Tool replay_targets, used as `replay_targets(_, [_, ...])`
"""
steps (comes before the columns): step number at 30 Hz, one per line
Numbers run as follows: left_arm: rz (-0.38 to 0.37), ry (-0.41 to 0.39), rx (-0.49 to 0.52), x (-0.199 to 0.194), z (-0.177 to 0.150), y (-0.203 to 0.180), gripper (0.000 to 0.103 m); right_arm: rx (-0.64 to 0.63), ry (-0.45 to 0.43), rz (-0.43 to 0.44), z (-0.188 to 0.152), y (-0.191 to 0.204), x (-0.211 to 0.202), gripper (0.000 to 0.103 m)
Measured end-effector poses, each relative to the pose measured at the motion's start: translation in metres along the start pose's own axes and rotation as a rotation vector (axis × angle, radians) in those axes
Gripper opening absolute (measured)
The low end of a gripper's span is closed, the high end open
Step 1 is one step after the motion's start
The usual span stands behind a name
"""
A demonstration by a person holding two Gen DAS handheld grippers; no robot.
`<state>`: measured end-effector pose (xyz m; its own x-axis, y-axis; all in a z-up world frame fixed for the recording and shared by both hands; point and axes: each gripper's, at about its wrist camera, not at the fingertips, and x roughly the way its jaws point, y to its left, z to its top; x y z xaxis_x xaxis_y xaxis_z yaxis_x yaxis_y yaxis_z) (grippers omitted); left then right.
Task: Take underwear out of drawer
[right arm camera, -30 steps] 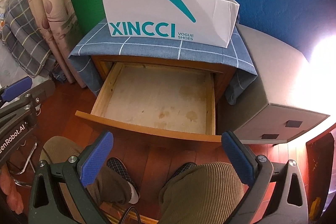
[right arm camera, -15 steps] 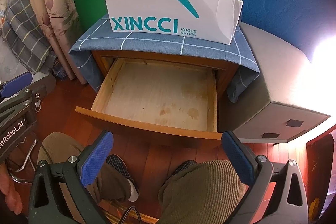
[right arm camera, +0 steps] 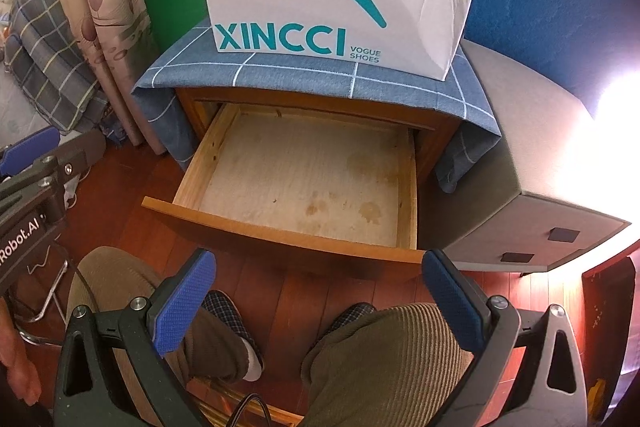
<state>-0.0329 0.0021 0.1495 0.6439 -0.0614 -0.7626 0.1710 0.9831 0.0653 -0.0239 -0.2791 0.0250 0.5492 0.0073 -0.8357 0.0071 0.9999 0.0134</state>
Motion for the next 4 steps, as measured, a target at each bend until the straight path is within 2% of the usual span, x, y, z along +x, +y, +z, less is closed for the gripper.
replay_targets(4, [-0.006,0.011,-0.001,0.0013,0.0009,0.0001,0.055,-0.001,0.001,-0.001,-0.0002,0.0005,0.0008,0.102])
